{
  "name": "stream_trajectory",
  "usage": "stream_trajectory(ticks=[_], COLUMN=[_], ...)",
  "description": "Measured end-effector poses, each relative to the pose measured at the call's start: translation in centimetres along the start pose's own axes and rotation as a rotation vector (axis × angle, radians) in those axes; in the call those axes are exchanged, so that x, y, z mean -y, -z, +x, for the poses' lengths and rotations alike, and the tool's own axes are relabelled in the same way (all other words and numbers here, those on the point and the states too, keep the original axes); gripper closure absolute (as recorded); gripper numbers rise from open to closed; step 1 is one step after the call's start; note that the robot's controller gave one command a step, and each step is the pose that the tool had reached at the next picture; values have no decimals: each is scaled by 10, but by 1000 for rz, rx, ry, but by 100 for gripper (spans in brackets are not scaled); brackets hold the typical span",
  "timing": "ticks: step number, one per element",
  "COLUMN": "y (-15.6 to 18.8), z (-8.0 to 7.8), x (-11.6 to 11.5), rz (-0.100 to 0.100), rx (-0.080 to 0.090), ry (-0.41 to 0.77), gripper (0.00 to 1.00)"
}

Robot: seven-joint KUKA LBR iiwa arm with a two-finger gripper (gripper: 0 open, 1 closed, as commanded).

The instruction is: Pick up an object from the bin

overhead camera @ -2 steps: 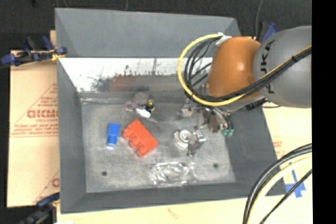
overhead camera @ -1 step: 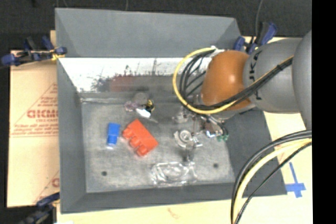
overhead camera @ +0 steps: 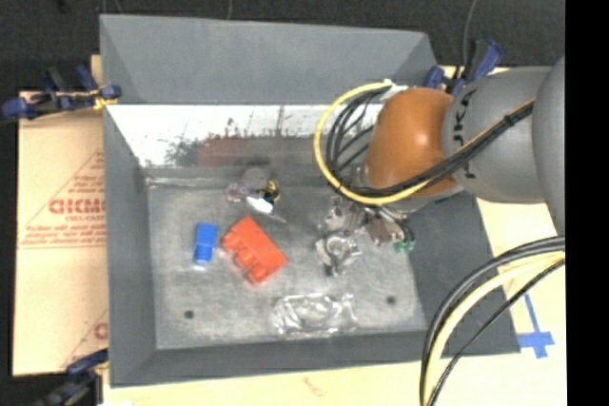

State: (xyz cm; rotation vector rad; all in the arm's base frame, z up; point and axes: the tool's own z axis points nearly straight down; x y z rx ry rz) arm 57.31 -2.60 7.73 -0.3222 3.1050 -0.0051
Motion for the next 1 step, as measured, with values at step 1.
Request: stream_trajectory(ticks=[1], y=[147], z=[-23], x=[-4], rz=[-1], rx=[-7], ry=[102], gripper=[100])
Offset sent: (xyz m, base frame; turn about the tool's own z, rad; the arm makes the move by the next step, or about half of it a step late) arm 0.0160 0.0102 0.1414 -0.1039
